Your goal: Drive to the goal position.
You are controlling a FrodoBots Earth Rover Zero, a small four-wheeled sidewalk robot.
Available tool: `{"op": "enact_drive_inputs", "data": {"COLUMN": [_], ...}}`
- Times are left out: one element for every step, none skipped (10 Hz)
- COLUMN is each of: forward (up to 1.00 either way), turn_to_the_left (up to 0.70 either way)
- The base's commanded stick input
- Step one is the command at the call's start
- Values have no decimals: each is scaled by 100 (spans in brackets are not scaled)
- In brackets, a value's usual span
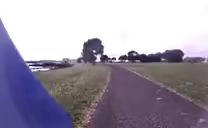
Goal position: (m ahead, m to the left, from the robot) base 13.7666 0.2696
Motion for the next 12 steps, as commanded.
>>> {"op": "enact_drive_inputs", "data": {"forward": [70,70,70,70,70,70,70,70,70,70,70,70], "turn_to_the_left": [0,0,0,0,0,0,0,0,-4,-9,-14,-14]}}
